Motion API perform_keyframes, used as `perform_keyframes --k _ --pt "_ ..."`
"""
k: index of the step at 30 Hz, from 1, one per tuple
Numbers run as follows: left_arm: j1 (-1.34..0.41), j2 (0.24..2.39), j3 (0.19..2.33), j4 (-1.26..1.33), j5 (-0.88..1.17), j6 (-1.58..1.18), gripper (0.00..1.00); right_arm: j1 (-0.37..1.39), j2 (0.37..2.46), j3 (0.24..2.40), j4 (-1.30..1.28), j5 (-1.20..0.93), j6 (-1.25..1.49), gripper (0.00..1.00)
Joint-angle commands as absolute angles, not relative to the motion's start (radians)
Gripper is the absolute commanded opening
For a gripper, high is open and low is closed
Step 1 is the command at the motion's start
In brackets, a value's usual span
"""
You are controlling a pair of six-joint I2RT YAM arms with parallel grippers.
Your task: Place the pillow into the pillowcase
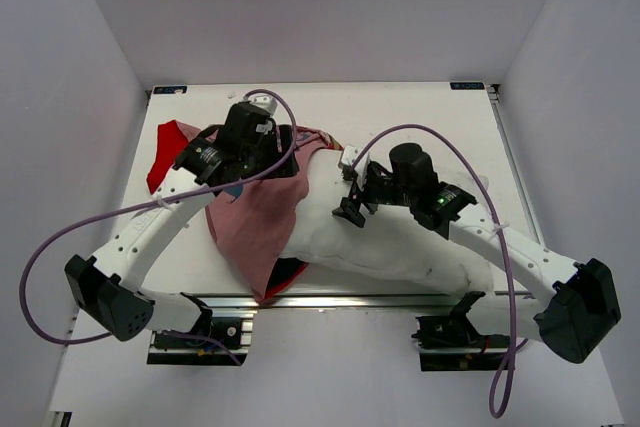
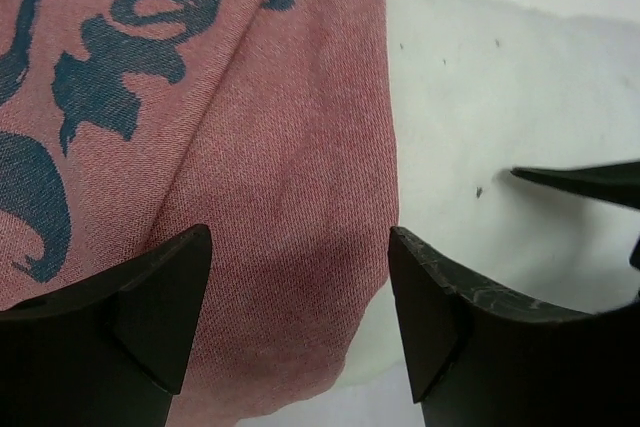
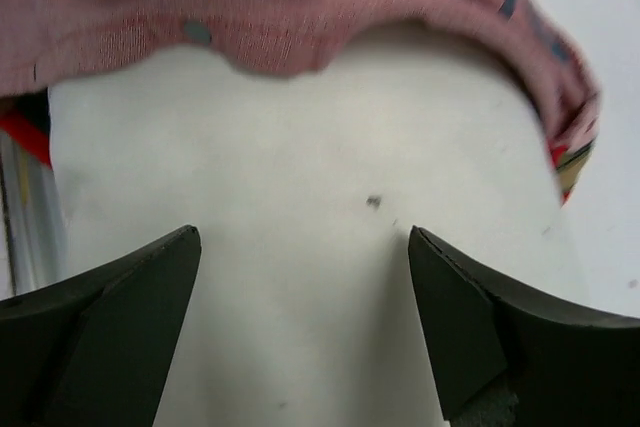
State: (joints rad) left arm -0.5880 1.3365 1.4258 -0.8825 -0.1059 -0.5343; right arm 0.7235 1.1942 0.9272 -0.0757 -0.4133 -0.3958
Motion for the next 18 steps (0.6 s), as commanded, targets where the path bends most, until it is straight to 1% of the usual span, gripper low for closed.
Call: perform_keyframes --k 1,7,11,14,16,17,18 --pt "-0.588 1.281 1.468 -0.884 -0.009 -0.408 0.8 0.723 1.154 0.908 -0.129 -0.408 -0.371 0.89" --pt "-0.591 1.236 1.35 -0.844 0.078 -0.422 0.8 0.709 1.155 0.862 -0.155 -0.382 -0.364 0.87" --pt "-0.626 1.278 1.296 -0.758 0.11 -0.451 0.8 0.703 1.193 0.87 -0.158 -0.383 -0.341 0.87" --pt "-0.662 1.356 1.301 -0.762 0.06 -0.459 0.79 0.692 1.215 0.887 -0.158 -0.382 -0.327 0.87" --pt "-0.672 1.405 1.312 -0.802 -0.006 -0.468 0.74 0.683 1.223 0.891 -0.155 -0.376 -0.324 0.86" --pt "-0.672 1.411 1.31 -0.817 -0.037 -0.477 0.7 0.683 1.232 0.891 -0.153 -0.371 -0.325 0.85" --pt "-0.672 1.416 1.31 -0.821 -0.055 -0.482 0.54 0.681 1.238 0.888 -0.152 -0.361 -0.325 0.84"
